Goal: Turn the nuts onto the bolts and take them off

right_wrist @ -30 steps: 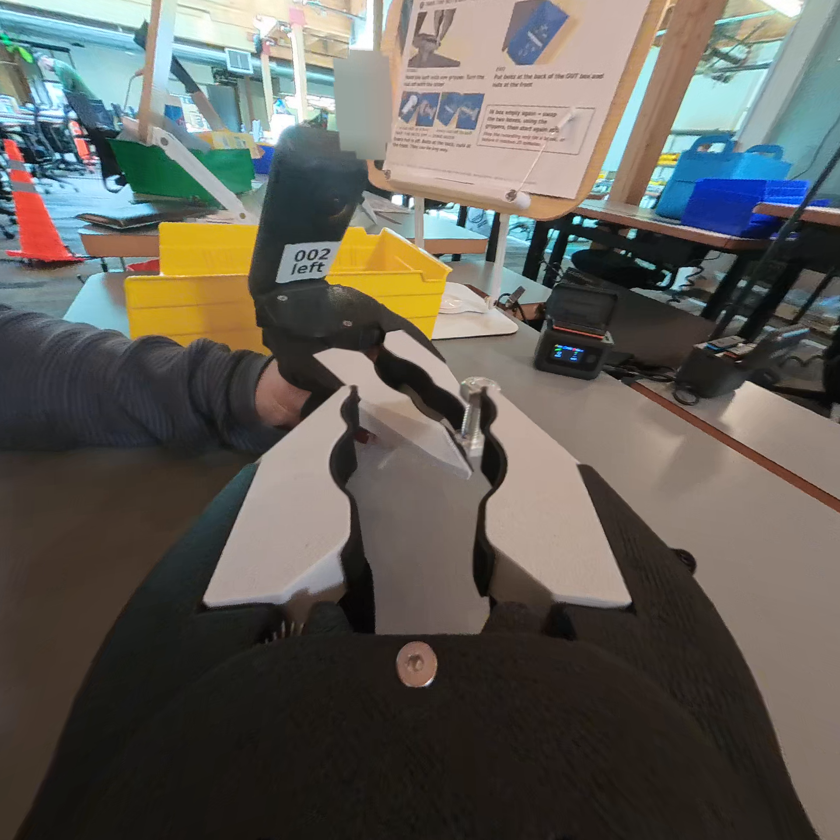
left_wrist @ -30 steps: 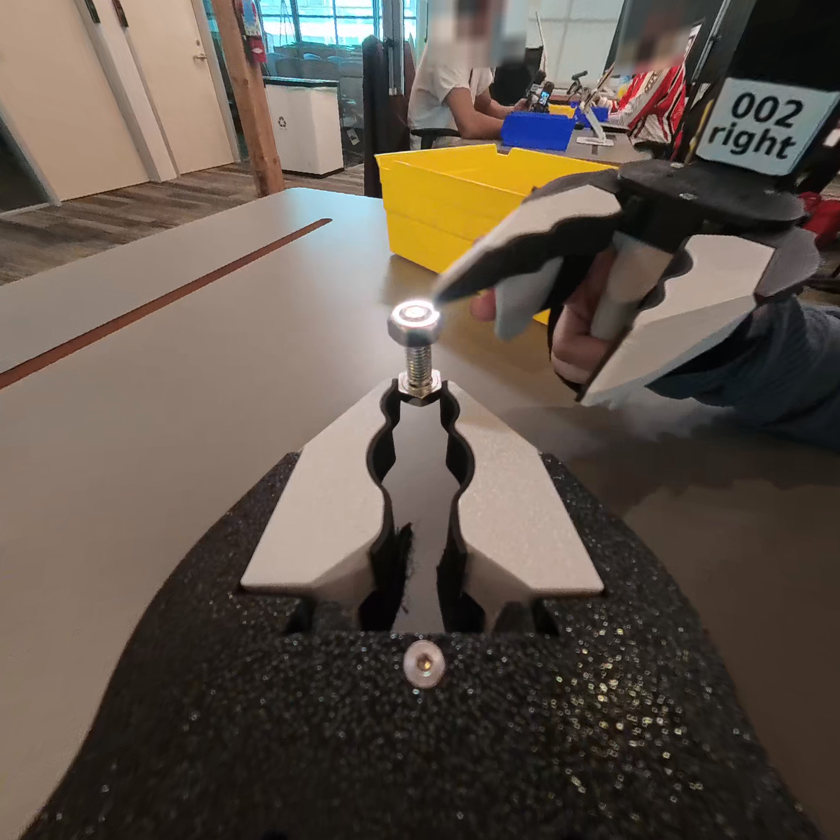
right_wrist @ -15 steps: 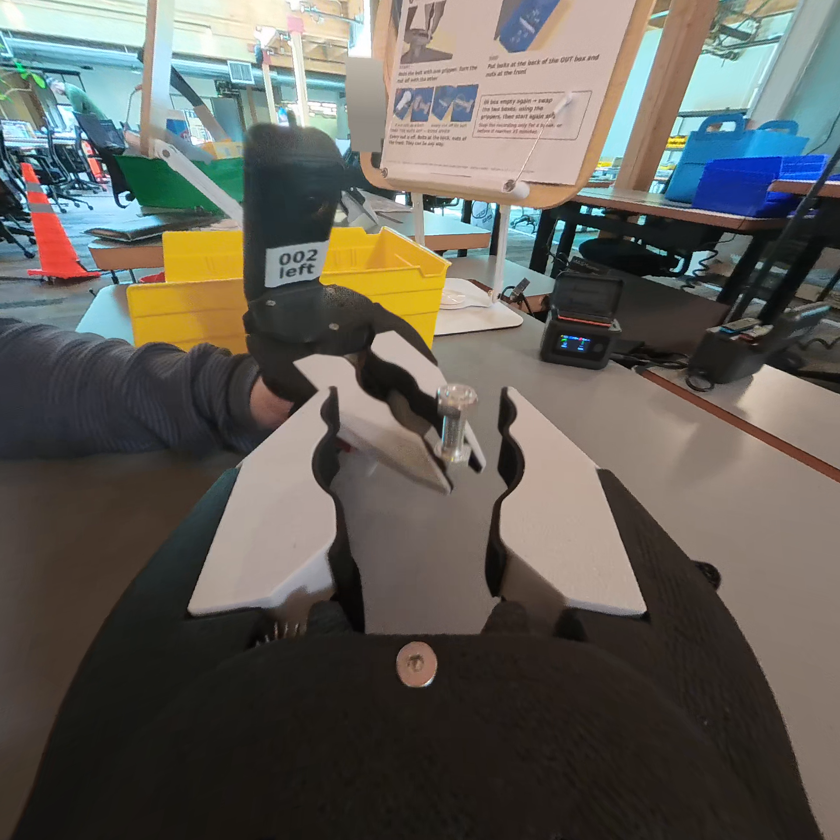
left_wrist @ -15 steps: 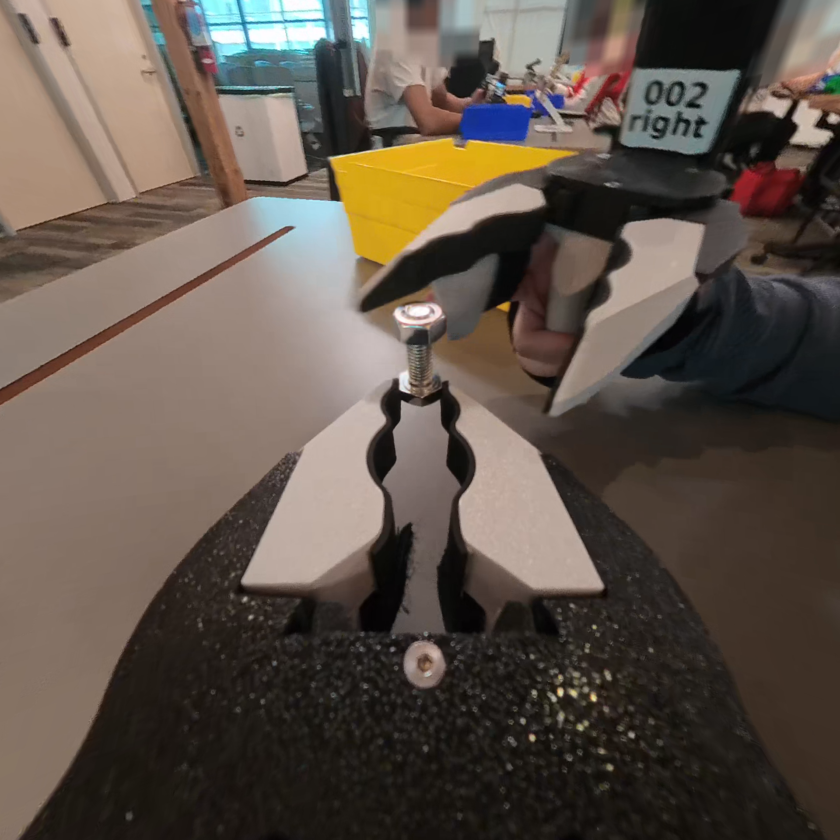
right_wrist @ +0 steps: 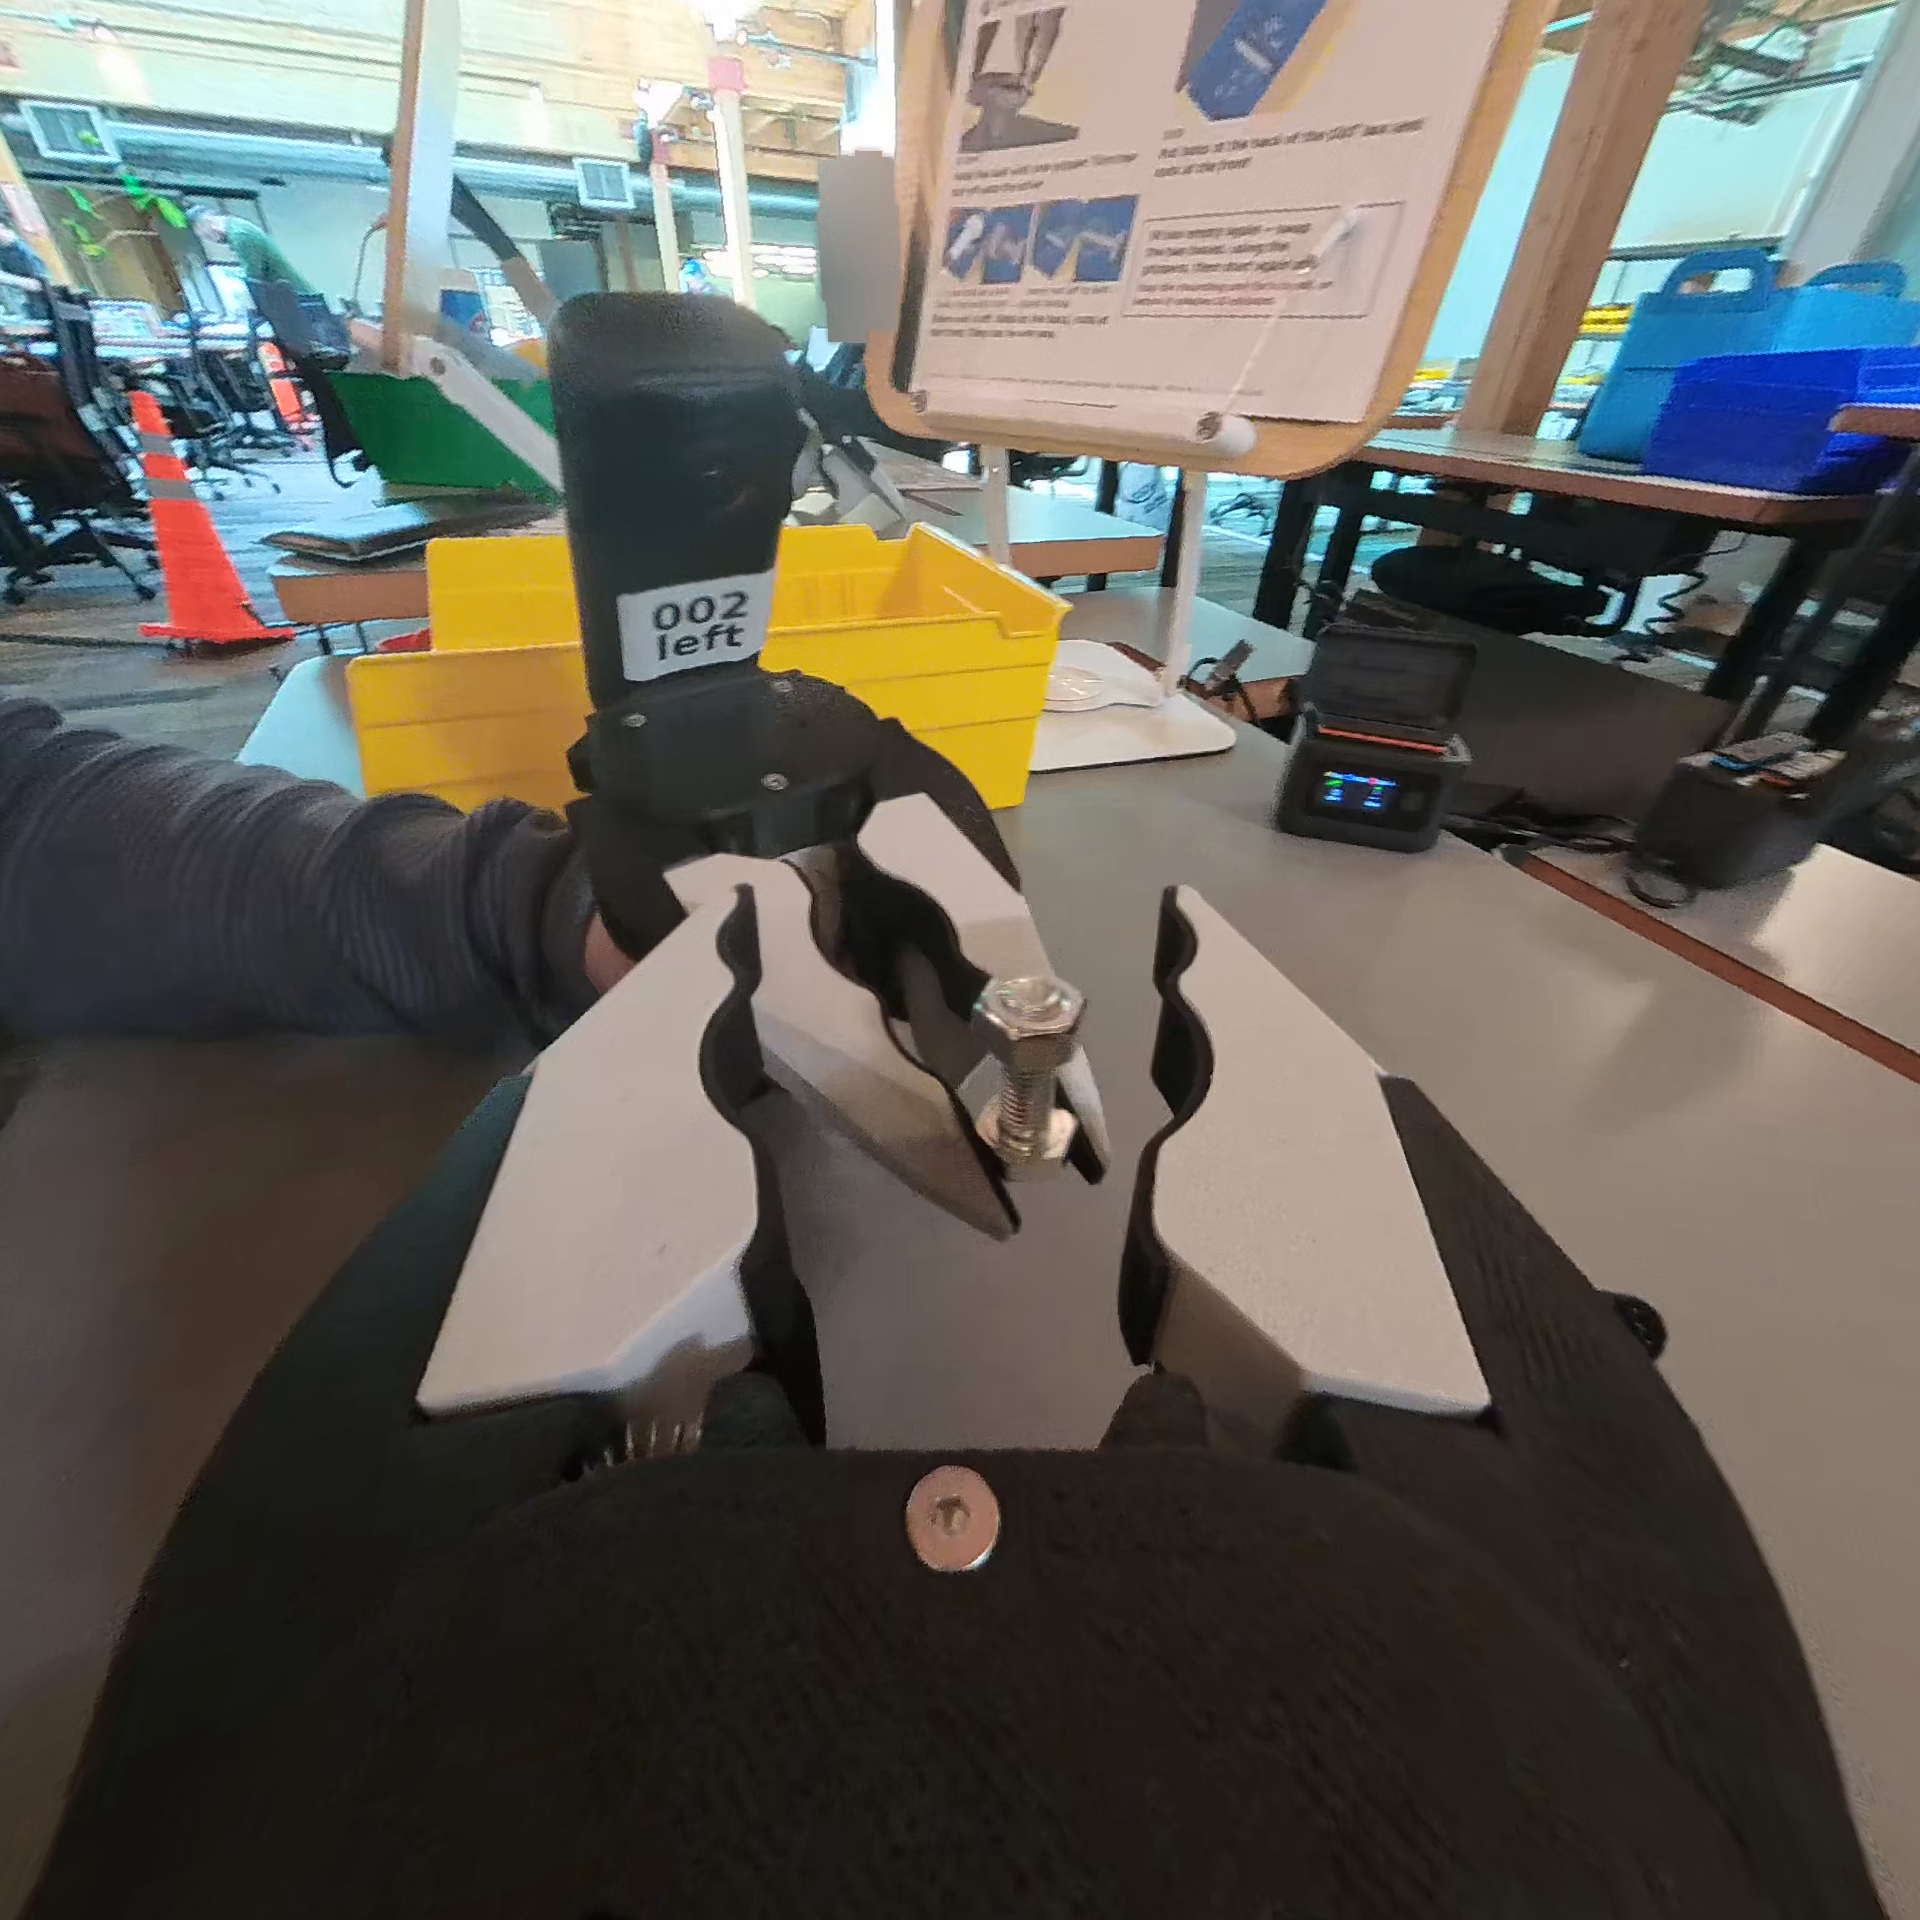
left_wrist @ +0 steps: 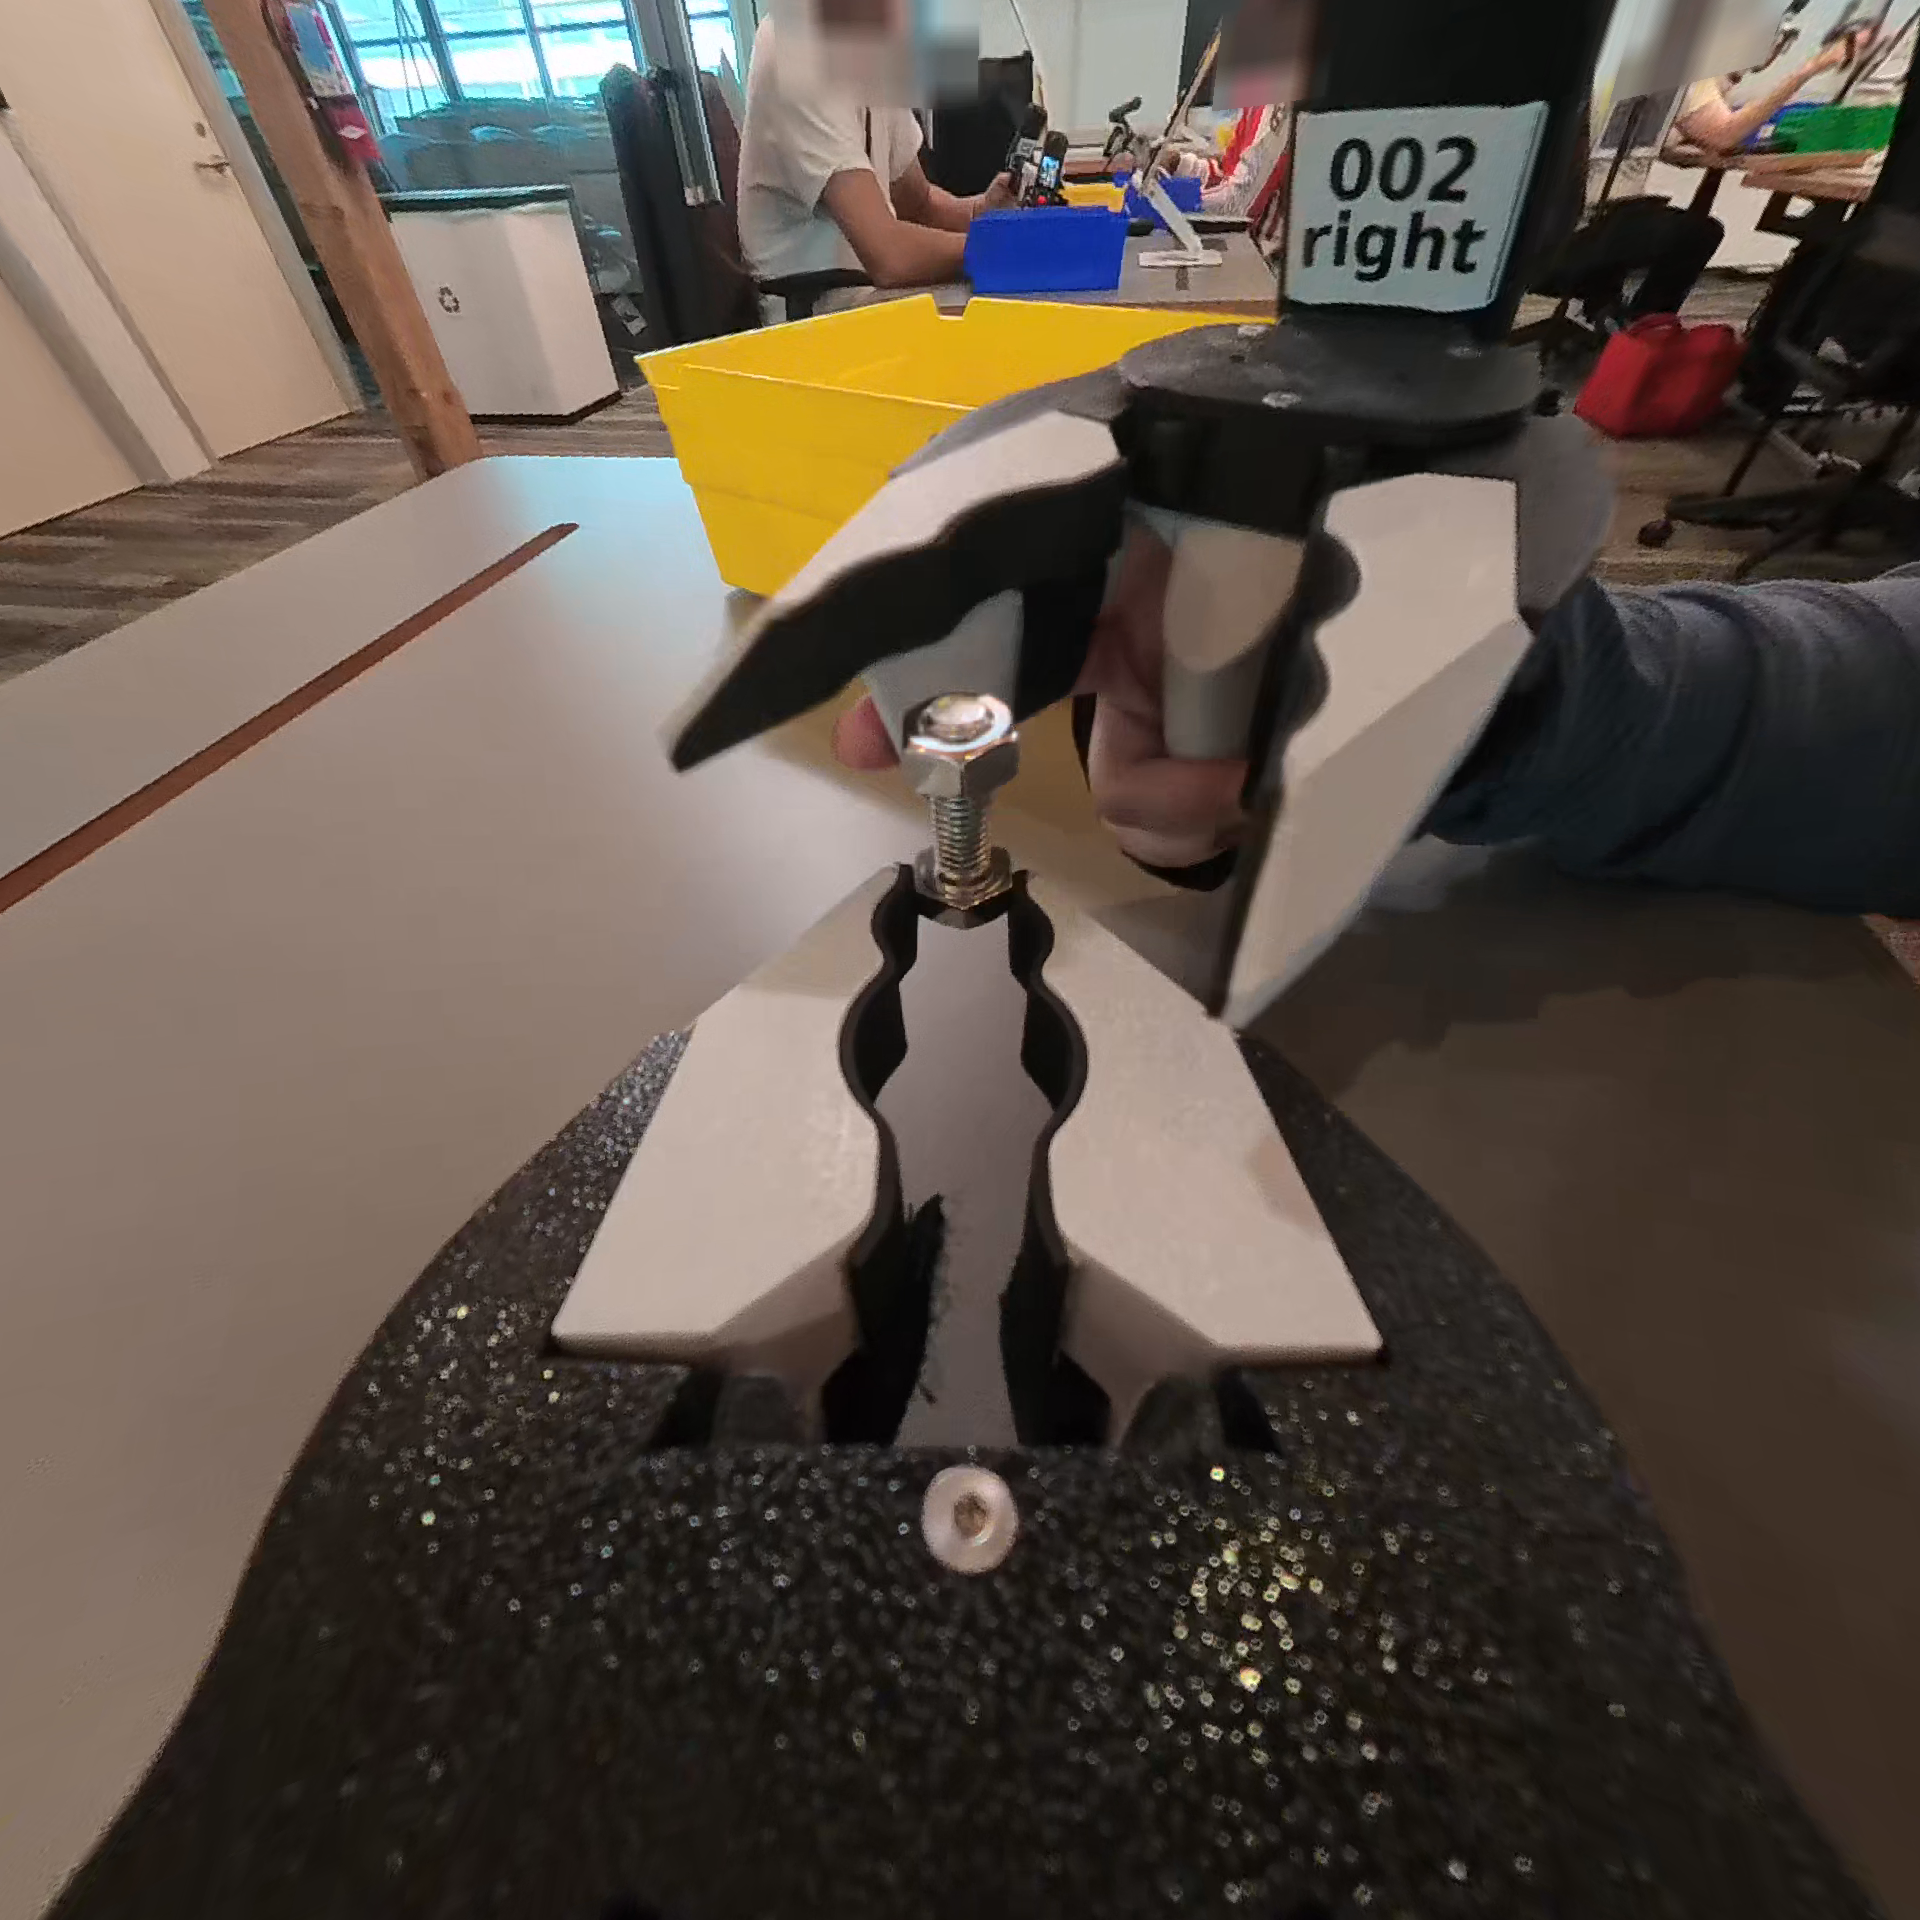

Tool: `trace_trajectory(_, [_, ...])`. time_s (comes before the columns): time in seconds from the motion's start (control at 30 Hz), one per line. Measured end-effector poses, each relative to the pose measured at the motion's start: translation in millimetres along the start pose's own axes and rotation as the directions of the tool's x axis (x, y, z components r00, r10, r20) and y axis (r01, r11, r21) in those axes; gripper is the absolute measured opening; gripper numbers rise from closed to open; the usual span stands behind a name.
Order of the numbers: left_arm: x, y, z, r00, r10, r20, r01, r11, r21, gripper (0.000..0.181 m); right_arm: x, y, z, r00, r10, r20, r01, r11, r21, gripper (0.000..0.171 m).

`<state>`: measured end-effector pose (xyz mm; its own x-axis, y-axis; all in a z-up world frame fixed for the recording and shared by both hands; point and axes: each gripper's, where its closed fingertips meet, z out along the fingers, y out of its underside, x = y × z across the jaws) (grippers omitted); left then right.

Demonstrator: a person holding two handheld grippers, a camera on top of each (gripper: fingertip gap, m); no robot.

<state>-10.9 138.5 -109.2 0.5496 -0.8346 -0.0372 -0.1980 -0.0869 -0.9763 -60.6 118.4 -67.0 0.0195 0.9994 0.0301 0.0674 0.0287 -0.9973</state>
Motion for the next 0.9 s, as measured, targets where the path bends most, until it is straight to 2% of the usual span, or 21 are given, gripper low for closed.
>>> trace_trajectory(0.07, [-8.6, 0.3, -4.2, 0.999, -0.029, 0.028, 0.029, 1.000, 0.010, 0.015, -5.6, 3.5, 0.4, 0.999, 0.000, 0.037, 0.001, 1.000, -0.023, 0.069])
trace_trajectory(0.2, [-32.8, -2.4, -19.2, 0.989, -0.120, 0.091, 0.114, 0.991, 0.062, 0.015, 4.5, 1.3, -7.0, 0.999, 0.029, 0.018, -0.029, 1.000, -0.011, 0.064])
trace_trajectory(0.3, [-11.2, -4.8, -12.6, 0.999, -0.045, -0.003, 0.045, 0.998, 0.044, 0.015, 3.6, 2.2, -4.4, 1.000, 0.010, 0.009, -0.010, 1.000, -0.012, 0.070])
trace_trajectory(0.4, [11.7, 2.2, 1.0, 0.997, 0.006, -0.080, -0.007, 1.000, -0.011, 0.016, -8.5, 5.3, 1.3, 0.998, -0.001, 0.061, 0.002, 1.000, -0.022, 0.073])
trace_trajectory(0.5, [2.9, 5.1, -2.8, 0.998, -0.022, -0.056, 0.022, 1.000, -0.012, 0.015, -16.5, 8.3, 1.6, 0.994, -0.009, 0.106, 0.013, 0.999, -0.041, 0.068])
trace_trajectory(0.63, [-12.7, -5.7, -18.3, 0.993, -0.110, -0.047, 0.113, 0.991, 0.072, 0.015, -3.9, 4.1, -7.4, 0.998, 0.003, 0.071, -0.002, 1.000, -0.026, 0.062])
trace_trajectory(0.8, [18.5, -6.6, -7.9, 0.980, -0.080, -0.185, 0.091, 0.995, 0.048, 0.015, -11.3, 2.8, -2.1, 0.996, 0.002, 0.093, -0.002, 1.000, -0.007, 0.071])
trace_trajectory(0.9, [21.0, -2.4, -4.6, 0.977, -0.090, -0.191, 0.096, 0.995, 0.026, 0.016, -25.8, 4.4, 1.2, 0.986, 0.013, 0.165, -0.011, 1.000, -0.014, 0.070])
